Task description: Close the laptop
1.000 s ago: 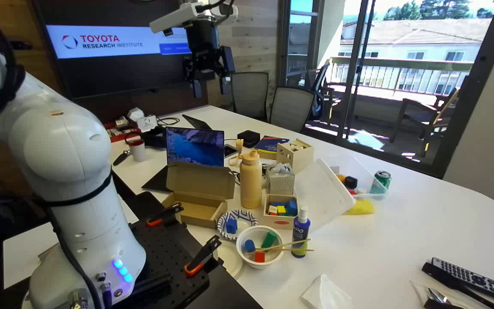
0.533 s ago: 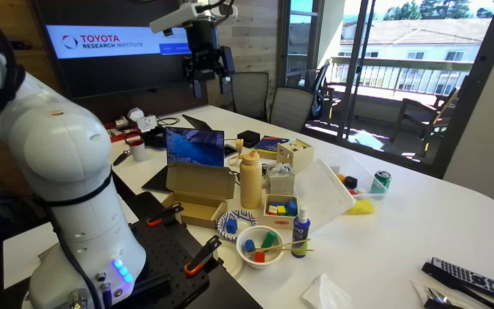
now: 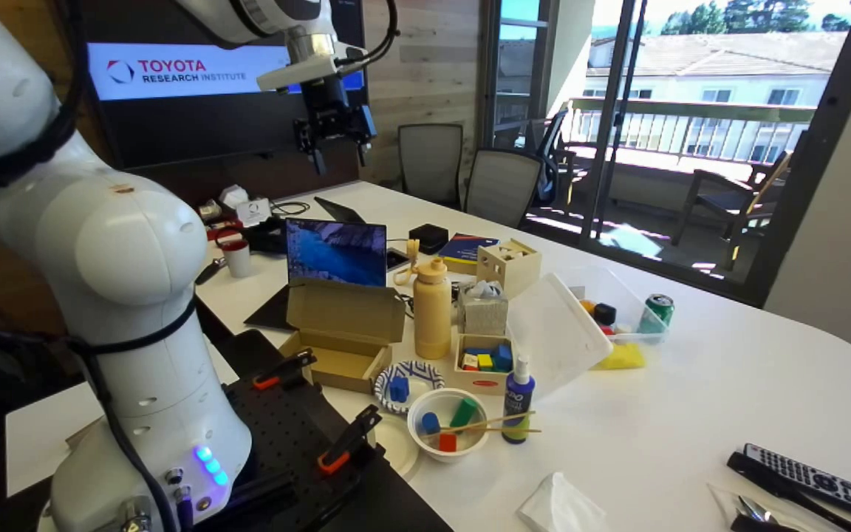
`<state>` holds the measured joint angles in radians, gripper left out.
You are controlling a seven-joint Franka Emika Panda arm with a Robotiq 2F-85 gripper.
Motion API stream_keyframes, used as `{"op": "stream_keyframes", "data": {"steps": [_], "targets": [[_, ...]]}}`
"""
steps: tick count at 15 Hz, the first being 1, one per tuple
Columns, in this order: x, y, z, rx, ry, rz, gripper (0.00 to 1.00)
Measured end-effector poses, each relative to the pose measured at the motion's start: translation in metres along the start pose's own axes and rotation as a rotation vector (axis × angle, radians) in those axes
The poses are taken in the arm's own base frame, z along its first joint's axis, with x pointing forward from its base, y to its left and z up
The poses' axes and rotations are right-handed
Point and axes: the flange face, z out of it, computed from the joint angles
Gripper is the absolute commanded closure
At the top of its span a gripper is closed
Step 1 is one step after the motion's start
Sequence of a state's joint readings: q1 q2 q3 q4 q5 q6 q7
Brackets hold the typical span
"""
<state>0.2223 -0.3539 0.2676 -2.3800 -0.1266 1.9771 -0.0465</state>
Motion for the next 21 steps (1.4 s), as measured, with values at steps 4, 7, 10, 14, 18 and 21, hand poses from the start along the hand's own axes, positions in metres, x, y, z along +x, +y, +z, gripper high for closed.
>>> {"op": "stream_keyframes", "data": {"steps": [4, 7, 10, 14, 18, 21], "targets": [[0.079, -0.056, 0.009, -0.029, 0.133, -0.108, 0.0], [0.134, -0.081, 0.029, -0.017, 0.202, -0.117, 0.0], [0.186, -0.105, 0.06, -0.004, 0.253, -0.105, 0.0], [0.25, -0.139, 0.096, 0.022, 0.343, -0.067, 0.0], [0.295, -0.165, 0.114, 0.03, 0.412, -0.039, 0.0], [0.316, -0.176, 0.123, 0.024, 0.431, -0.022, 0.0]]}}
